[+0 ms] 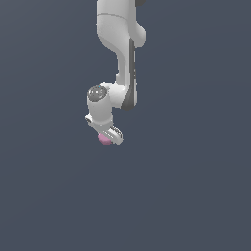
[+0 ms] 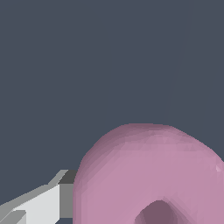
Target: Pick up the object and move it to a goal position.
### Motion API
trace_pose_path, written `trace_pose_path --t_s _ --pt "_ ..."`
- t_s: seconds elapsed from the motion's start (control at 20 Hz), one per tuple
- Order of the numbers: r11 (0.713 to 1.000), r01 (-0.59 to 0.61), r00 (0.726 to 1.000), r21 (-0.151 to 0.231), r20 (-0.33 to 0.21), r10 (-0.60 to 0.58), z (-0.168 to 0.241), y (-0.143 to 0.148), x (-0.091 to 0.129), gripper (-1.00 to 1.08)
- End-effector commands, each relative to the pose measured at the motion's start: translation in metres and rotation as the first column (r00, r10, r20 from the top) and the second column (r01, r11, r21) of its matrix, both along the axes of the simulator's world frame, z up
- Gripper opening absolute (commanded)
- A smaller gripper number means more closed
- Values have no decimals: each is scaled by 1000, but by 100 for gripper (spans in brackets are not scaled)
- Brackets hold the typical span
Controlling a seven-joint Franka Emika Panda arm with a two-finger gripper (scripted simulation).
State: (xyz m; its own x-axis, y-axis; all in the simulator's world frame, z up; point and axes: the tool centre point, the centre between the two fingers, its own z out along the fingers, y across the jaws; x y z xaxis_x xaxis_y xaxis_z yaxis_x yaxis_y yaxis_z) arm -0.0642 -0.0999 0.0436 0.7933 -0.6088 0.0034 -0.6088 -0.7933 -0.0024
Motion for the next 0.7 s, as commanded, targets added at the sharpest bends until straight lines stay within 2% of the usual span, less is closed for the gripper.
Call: trace_pose_path --t_s 0.0,0.65 --pt "1000 1 1000 0 -4 -1 -3 0 -1 -100" --pt "1000 0 1000 0 1 0 2 8 4 -100"
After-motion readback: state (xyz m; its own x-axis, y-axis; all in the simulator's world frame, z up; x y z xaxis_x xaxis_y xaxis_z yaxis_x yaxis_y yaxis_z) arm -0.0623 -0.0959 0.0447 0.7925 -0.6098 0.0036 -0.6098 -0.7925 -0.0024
